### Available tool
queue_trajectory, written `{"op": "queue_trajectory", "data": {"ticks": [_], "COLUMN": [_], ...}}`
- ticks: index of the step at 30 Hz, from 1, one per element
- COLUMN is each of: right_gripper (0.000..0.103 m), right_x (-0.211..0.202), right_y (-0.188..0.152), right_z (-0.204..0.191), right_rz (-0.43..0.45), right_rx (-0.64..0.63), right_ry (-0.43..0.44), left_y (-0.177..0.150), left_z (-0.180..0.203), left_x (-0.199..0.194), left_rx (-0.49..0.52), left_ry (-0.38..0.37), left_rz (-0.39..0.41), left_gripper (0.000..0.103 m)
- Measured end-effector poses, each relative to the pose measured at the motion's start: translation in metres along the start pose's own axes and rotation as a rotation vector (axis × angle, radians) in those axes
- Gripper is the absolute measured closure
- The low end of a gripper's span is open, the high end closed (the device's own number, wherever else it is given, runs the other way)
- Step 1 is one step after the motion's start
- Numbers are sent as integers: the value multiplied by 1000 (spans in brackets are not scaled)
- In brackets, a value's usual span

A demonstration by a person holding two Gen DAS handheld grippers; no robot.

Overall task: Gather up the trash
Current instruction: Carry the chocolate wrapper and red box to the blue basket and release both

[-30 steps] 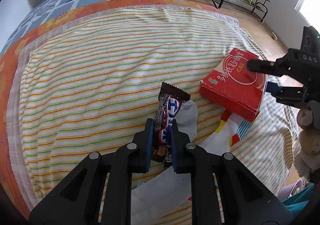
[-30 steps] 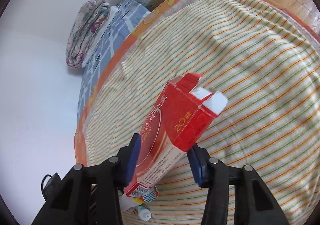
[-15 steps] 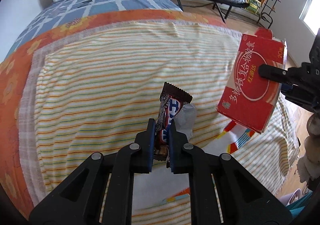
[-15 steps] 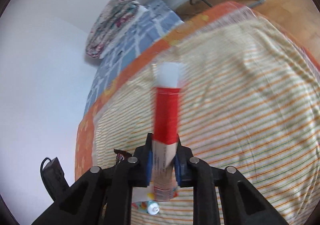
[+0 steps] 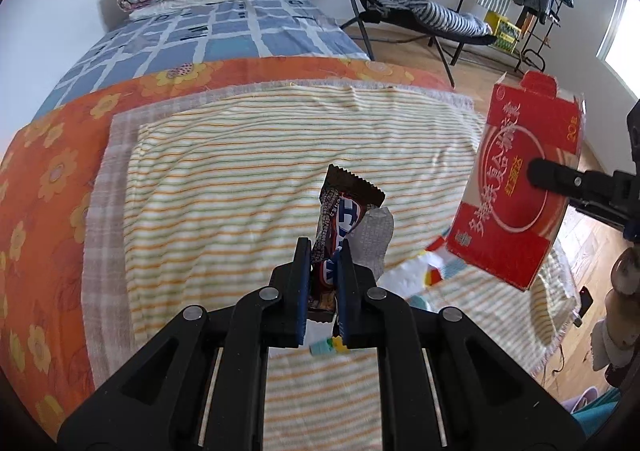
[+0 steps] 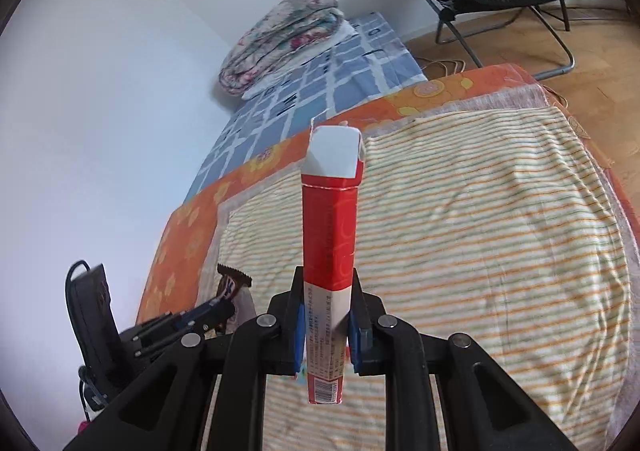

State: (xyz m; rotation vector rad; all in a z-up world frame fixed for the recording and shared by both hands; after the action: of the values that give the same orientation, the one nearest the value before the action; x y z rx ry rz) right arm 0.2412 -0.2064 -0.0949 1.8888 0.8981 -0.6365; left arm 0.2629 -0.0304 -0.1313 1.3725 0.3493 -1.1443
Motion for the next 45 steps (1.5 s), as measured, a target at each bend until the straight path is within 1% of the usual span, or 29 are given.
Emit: {"op": "queue_trajectory", "data": {"ticks": [4,6,8,13,19,23,28,32,34,38,45], "right_gripper": [88,88,88,88,88,88,88,88,88,88,88], "right_x": [-15,-24,-30,-47,-67,-80,-89,-93,-94,-94,-89], "right_y": [-20,-33,-46,-78,-119,-147,-183,-210,-218,-236,-259], "right_z": [-9,-13,-16,-22,-27,-32,-35,-40,-43,-46,-42], "right_rz": [-30,-36,-49,-92,-146,-176,-227,-272,-284,-315,-368], "right_rx": [-45,-101,-133,-165,-203,-255,-309,-355,-374,-411,-437], "right_ry": [4,-20,-26,-5,15,18,21,24,24,19,7], "left_y": [-14,-24,-33,-63,-103,-129,-161,-183,-195,-217,-250], "left_z": [13,19,25,40,46,49,48,48,49,51,52], "left_x": [-21,-30,-39,-60,-75,-86,-100,-104,-105,-102,-91], "left_rx": [-8,-5,6,10,-9,-31,-55,-69,-67,-87,-129], "left_ry": [-27,-29,-29,-31,-30,-28,0,23,35,30,21], "left_rz": [17,20,23,37,24,17,22,13,2,-22,-74], "left_gripper": [93,93,93,93,93,93,93,93,93,93,93]}}
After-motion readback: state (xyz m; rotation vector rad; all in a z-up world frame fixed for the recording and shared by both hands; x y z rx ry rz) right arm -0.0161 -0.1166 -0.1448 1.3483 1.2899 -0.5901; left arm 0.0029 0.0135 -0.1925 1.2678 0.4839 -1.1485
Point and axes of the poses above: each gripper's, at about its wrist camera, not at the fingertips, and x roughly the way its jaws point, z to its right, y to its top, the point moved 9 cm from there along x, roughly the way its jaws point, and after that the axes turned 8 degrees about -y, right-handed, at the moved point
